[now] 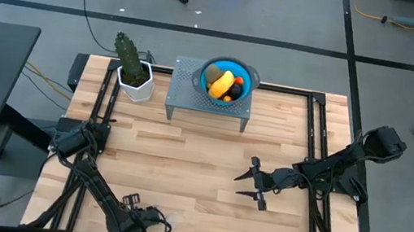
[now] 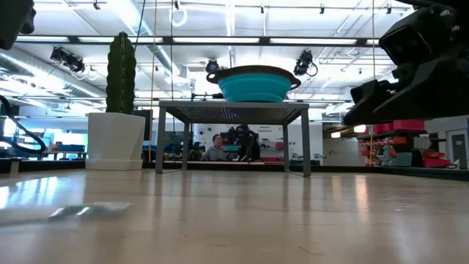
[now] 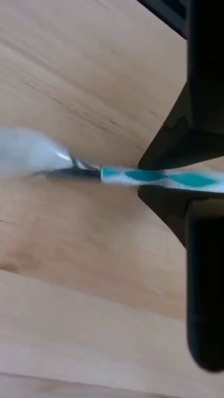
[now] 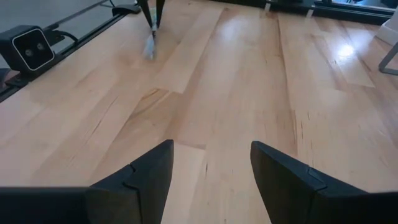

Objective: Pick & Place Fruit
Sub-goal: Put the blue table knife on the shelf

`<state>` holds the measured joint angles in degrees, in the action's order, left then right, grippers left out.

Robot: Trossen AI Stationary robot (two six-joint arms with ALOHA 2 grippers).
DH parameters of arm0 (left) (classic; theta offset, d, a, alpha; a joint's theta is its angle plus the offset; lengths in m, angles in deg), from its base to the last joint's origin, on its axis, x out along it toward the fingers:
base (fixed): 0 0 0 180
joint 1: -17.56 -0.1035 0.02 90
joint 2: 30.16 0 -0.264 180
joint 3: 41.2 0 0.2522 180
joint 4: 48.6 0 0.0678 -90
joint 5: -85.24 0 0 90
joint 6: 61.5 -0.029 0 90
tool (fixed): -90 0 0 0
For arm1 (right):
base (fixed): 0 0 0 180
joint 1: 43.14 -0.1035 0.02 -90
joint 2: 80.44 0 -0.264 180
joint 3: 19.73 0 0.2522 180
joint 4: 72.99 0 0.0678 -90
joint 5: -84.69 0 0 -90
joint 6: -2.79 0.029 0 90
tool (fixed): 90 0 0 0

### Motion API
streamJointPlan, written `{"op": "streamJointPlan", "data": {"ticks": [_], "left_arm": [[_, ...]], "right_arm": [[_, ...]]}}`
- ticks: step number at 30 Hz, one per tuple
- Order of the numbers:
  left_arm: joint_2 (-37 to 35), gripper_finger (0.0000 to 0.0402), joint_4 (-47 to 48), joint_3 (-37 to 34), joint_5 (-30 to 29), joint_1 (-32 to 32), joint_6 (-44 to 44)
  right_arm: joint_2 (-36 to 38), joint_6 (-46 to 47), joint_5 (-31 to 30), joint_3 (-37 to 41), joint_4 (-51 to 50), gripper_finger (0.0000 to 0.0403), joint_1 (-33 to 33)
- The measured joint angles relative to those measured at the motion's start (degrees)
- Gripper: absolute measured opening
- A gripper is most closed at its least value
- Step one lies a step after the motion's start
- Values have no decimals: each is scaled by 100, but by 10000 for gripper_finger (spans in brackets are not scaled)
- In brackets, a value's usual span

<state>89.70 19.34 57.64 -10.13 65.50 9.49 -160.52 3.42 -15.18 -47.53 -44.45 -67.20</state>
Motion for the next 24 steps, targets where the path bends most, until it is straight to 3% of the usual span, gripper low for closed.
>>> {"op": "streamJointPlan", "data": {"ticks": [5,14,24], "left_arm": [[0,41,-26,-2,-18,0,125],[0,53,-97,-11,22,-14,682],[-2,39,-150,-9,269,-225,1129]], "right_arm": [[0,1,0,0,0,224,0],[0,28,0,0,0,224,0],[0,26,-2,0,0,224,0]]}}
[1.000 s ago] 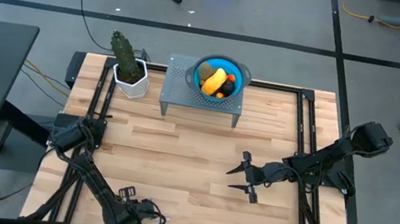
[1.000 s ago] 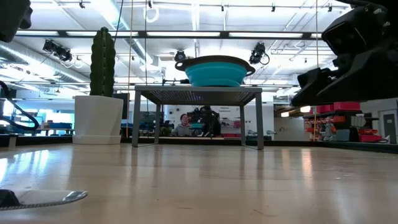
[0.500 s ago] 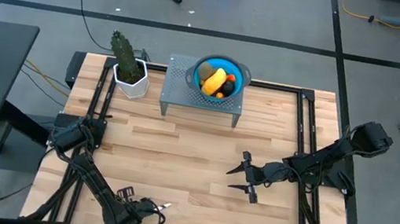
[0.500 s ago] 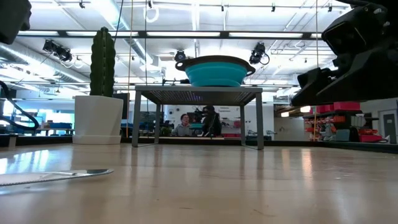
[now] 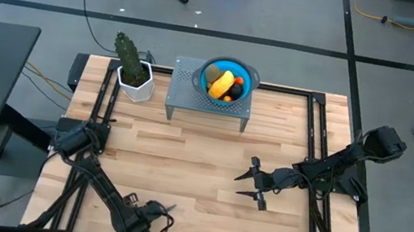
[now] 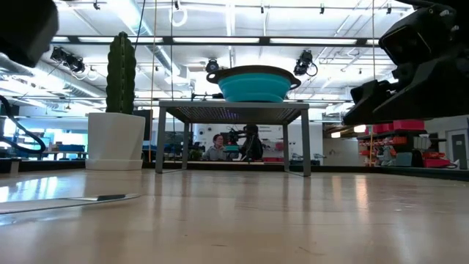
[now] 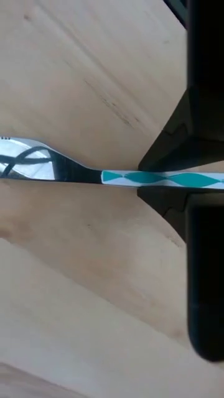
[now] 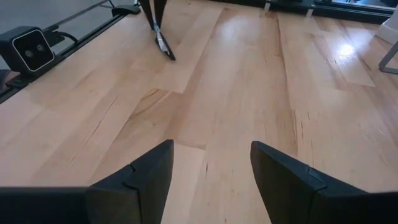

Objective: Pick & Place Fruit
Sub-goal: Put the blue table knife on the shelf

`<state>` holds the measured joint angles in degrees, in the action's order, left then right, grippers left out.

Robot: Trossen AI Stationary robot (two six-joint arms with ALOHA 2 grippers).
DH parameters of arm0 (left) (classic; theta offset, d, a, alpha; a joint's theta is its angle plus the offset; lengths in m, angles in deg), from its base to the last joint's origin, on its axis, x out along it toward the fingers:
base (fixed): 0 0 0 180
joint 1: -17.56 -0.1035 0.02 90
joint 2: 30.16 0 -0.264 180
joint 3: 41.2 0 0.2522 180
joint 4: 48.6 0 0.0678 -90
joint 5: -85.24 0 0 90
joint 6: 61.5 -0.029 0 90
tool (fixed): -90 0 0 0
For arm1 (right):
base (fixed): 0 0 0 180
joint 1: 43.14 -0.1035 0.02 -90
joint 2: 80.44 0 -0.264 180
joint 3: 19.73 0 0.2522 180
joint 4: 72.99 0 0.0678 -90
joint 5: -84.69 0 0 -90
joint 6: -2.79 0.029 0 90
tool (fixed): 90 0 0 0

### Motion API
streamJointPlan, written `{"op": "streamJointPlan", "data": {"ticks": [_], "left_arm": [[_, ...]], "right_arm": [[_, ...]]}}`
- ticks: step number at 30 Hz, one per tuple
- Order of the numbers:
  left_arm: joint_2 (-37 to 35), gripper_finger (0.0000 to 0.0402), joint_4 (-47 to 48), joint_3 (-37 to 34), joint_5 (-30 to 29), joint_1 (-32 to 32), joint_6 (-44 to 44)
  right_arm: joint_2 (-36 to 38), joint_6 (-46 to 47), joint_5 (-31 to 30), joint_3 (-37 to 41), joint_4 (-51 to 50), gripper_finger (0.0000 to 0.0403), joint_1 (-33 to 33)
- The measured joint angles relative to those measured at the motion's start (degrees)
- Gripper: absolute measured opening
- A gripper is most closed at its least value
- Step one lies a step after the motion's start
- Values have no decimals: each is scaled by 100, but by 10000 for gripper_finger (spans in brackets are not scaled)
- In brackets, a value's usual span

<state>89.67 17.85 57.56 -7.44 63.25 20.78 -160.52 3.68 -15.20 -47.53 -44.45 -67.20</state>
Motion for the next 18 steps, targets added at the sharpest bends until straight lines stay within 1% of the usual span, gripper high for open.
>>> {"op": "streamJointPlan", "data": {"ticks": [5,11,18], "left_arm": [[-13,45,0,-2,-8,-91,-15],[-131,36,51,-13,-33,-197,-12],[-197,44,28,-11,-12,-258,12]], "right_arm": [[0,-2,0,0,0,224,0],[0,-4,-2,0,0,224,0],[1,-4,-2,1,0,224,0]]}}
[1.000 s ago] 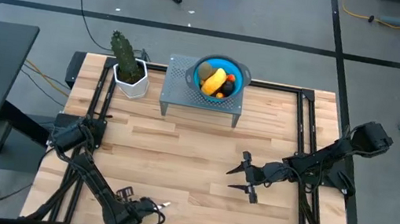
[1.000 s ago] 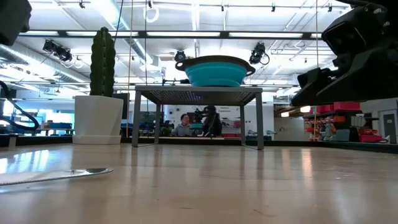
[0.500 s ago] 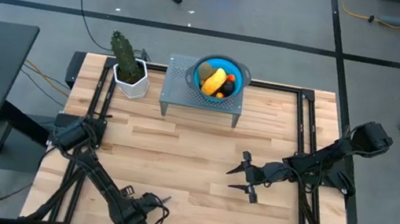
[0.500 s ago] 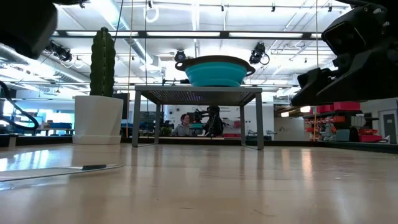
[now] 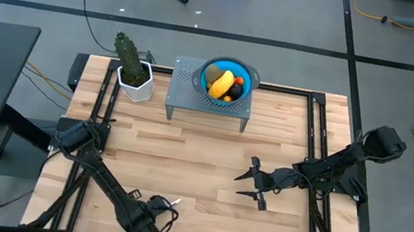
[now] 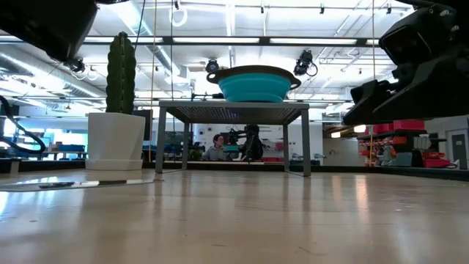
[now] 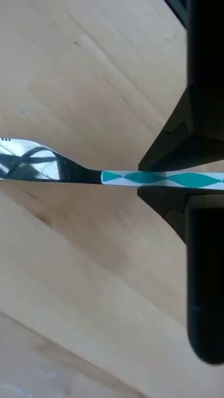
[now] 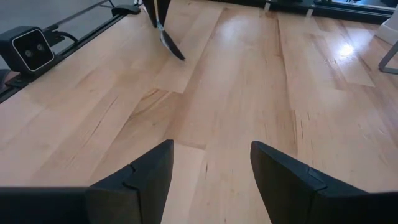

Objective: Pick & Place Fruit
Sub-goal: Put the blue table knife on the shelf

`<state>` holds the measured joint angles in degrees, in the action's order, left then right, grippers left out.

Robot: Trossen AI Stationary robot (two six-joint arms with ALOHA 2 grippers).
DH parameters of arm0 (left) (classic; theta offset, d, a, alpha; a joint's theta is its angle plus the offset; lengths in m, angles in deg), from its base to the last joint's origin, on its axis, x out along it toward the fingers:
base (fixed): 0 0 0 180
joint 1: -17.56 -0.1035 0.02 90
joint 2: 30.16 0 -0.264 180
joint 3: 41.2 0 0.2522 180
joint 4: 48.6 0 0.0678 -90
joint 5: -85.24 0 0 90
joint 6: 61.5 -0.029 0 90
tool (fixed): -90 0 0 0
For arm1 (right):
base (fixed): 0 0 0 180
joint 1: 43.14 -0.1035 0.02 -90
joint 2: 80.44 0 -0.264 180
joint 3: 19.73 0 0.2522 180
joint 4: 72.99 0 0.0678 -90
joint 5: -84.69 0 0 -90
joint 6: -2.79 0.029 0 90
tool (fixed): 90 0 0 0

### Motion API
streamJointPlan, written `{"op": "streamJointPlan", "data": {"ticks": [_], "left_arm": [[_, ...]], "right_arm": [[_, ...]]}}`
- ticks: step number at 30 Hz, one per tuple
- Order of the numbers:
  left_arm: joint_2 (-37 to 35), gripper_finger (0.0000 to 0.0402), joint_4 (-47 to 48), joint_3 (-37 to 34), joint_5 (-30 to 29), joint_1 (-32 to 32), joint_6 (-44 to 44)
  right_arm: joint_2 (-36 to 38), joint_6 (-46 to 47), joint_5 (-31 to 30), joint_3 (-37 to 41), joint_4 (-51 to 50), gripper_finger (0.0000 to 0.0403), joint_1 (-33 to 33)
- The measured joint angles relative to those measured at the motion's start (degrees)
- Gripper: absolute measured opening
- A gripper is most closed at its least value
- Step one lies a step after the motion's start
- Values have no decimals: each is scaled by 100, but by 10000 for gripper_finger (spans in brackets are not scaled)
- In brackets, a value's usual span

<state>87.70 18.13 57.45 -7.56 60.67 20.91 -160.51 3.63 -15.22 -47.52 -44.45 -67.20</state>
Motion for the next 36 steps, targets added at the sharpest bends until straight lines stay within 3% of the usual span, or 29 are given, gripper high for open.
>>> {"op": "streamJointPlan", "data": {"ticks": [15,24,36], "left_arm": [[-114,44,3,160,-314,-406,703],[-161,47,-3,160,-511,-830,1067],[-1110,41,280,166,-1524,-1283,1045]], "right_arm": [[2,-1,2,1,0,224,0],[113,109,398,3,212,224,-55],[279,319,459,3,280,224,-120]]}}
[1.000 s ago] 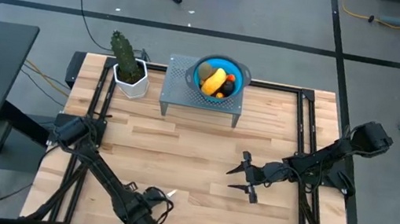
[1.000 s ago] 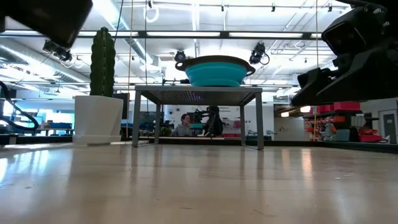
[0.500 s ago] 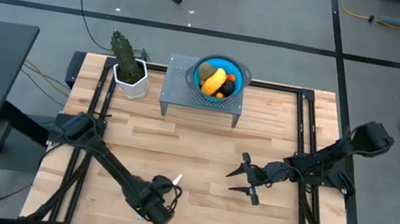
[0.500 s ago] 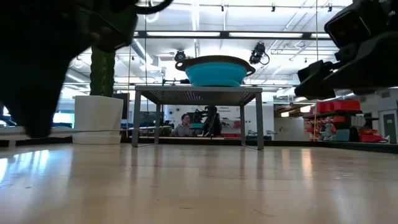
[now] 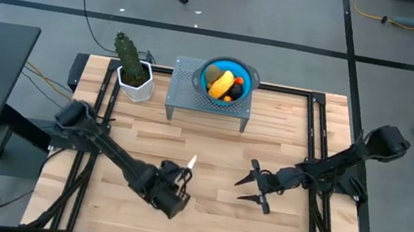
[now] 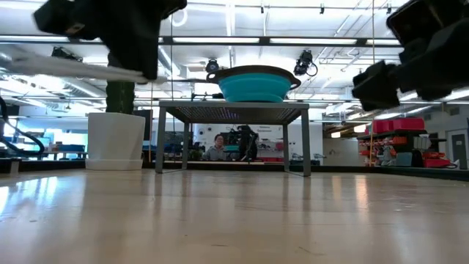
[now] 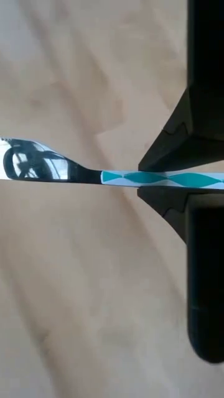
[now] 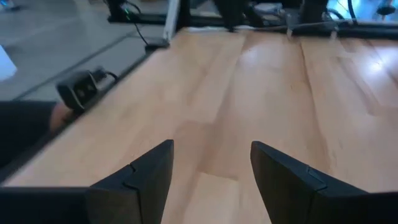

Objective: Pick & Place Fruit
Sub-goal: Put the blue table knife on the shelf

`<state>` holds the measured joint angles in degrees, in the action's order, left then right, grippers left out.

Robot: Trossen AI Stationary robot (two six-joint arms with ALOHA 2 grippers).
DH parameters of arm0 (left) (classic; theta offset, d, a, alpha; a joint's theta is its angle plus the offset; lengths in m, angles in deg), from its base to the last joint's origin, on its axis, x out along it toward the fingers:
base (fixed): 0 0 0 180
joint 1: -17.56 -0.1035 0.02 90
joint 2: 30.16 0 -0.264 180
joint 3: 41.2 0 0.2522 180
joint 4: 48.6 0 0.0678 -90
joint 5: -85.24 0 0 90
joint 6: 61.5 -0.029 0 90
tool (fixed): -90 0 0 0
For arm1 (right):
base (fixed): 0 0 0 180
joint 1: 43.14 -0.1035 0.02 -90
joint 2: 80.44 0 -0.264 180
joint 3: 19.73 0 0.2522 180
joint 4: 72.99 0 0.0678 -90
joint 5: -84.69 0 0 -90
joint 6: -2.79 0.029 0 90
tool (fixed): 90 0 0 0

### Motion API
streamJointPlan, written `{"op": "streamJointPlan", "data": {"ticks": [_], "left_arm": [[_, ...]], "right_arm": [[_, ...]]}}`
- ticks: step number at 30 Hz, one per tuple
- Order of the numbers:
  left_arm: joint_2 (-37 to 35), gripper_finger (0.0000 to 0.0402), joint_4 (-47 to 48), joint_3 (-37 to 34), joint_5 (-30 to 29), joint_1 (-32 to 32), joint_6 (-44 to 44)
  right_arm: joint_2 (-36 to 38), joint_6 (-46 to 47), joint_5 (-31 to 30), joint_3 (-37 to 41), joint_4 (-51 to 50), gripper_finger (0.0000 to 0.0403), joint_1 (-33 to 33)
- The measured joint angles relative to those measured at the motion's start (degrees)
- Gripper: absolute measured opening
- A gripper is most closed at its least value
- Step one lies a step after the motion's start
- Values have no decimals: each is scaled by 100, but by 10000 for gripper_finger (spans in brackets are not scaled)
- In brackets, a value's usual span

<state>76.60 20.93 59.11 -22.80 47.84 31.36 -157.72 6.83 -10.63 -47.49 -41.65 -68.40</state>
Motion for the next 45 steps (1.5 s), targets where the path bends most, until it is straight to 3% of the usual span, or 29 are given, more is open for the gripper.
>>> {"op": "streamJointPlan", "data": {"ticks": [10,21,26,39,45], "left_arm": [[-717,44,345,-4,-452,-874,-618],[-1504,48,438,-7,-457,-1772,-1396],[-1752,49,427,-7,-777,-2113,-1729],[-1847,50,383,-7,-788,-3144,-2440],[-1966,50,369,-3,-733,-3565,-2884]], "right_arm": [[658,-109,2,0,-138,224,-459],[721,-253,-4,0,-228,224,-592],[721,-256,-7,0,-282,224,-594],[719,156,-2,-2,-472,224,-633],[719,199,139,-2,-543,224,-1046]]}}
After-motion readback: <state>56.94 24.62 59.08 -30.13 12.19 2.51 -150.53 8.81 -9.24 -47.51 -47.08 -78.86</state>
